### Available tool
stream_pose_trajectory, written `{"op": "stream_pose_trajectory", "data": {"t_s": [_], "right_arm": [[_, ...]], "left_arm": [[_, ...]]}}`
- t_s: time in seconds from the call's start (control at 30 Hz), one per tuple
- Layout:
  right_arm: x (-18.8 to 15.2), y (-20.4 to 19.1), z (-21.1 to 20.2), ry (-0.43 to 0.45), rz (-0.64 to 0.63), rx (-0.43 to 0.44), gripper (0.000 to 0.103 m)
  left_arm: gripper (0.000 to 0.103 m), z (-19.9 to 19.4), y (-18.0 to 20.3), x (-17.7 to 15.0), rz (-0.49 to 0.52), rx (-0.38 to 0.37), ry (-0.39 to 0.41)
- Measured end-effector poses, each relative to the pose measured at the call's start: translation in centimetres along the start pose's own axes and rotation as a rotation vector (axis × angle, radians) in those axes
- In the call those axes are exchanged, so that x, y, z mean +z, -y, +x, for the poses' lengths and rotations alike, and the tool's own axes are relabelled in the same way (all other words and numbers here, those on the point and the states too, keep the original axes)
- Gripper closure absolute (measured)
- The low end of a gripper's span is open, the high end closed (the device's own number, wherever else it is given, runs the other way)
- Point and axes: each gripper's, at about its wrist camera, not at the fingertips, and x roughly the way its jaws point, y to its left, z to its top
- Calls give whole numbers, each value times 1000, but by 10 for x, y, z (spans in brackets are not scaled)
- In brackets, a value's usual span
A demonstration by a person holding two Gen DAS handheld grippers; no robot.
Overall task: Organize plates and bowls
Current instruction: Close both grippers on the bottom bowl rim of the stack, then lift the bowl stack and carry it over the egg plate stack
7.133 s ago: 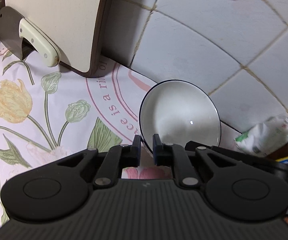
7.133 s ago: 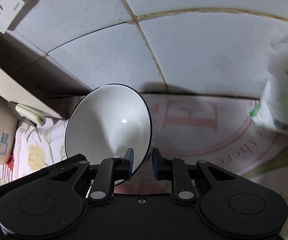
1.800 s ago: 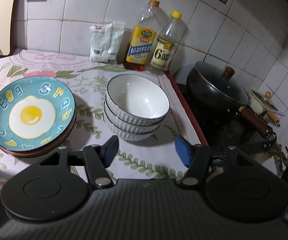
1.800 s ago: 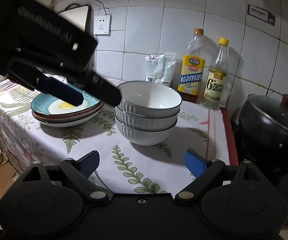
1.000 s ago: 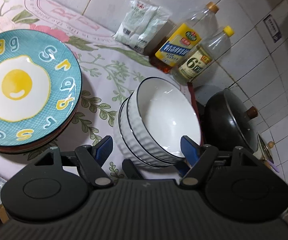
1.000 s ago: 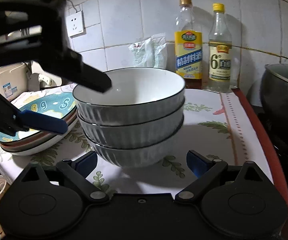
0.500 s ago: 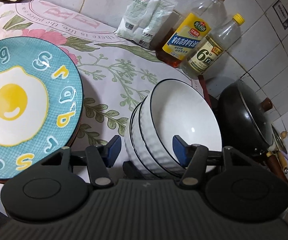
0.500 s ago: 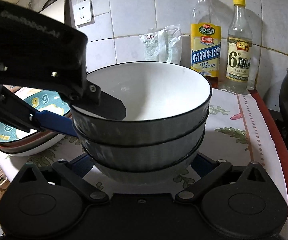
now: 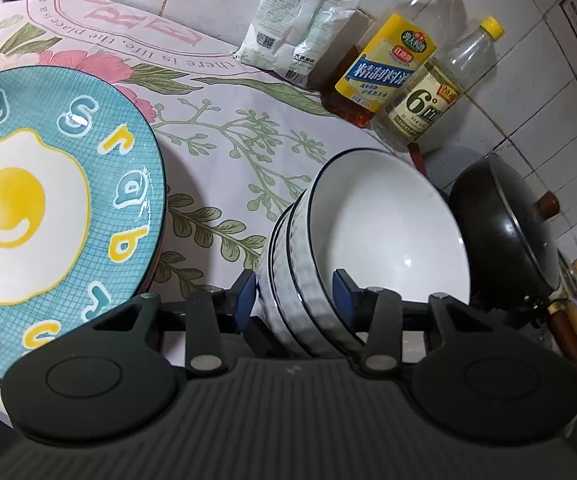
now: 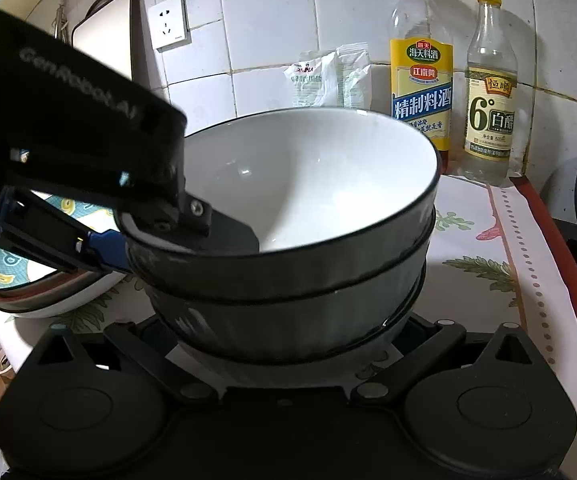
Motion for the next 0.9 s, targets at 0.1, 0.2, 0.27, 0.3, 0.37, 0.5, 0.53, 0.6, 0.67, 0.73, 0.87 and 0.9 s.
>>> {"op": "stream_pose_trajectory", "data": {"t_s": [0.1,0.2,0.27,0.3,0.37,0.5,0.53,0.6,0.67,0.73,0.87,0.9], "right_arm": [[1,0,1,-2,-3,2,0],[-1,0,-1,7,-10,1,0],[-2,-1,-2,12,-17,0,0],[-3,-2,-3,14,-19,0,0],[-5,-3,-5,19,-25,-1,0],[-7,-5,-8,20,-30,-4,0],[-7,-6,-10,16,-23,-9,0],[-7,-8,-13,15,-13,-19,0],[-7,-10,-16,16,-17,-24,0],[-5,-14,-19,14,-34,-26,0],[1,-25,-30,17,-74,-26,0],[3,-28,-32,19,-81,-25,0]], "left_arm": [[65,1,3,-1,31,15,6],[65,0,4,-2,45,13,9],[65,0,4,-3,54,13,10],[65,0,3,-3,54,12,10],[66,-1,4,-4,61,11,10],[66,-3,9,-6,119,10,3],[66,-4,9,-7,123,9,1],[66,-6,10,-8,126,2,-4],[66,-11,9,-10,127,-4,-3],[66,-17,8,-11,116,-13,-4],[66,-33,-1,-12,47,-29,4],[66,-38,-2,-12,41,-32,10]]}}
